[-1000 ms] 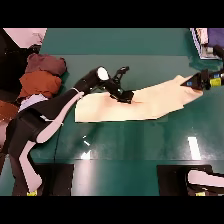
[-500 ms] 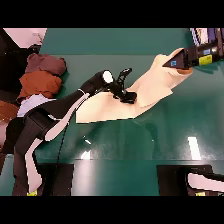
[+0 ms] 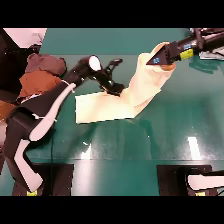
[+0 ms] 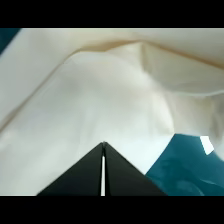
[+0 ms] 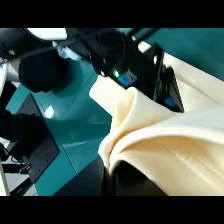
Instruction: Fold the shirts.
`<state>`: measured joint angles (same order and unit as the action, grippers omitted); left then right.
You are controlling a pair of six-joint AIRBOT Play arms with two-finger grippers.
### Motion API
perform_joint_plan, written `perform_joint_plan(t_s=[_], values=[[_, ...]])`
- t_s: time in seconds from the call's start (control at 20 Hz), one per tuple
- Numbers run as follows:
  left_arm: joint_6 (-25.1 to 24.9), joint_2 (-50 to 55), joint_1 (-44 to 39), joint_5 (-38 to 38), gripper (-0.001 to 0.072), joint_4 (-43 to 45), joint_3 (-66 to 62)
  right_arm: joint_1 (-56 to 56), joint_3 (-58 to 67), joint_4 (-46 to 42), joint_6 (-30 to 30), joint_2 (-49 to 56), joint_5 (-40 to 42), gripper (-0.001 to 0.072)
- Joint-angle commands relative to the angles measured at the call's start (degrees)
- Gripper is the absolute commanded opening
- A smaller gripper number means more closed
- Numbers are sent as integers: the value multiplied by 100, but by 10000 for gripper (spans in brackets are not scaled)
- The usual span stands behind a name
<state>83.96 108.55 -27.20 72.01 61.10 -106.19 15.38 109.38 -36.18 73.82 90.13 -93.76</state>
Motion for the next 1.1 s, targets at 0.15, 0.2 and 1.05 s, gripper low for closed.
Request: perform_joint_plan(t_s=[0.15,0.2,1.05], values=[[-42,-1250,1486,780,25,1196,-11,1565,348,15,-15,811,592,11],[-42,-1462,1731,793,25,1200,-11,1971,348,15,-28,1005,911,12],[-361,-2780,2789,1606,495,-157,1884,1185,-1165,-2782,396,-308,824,433]])
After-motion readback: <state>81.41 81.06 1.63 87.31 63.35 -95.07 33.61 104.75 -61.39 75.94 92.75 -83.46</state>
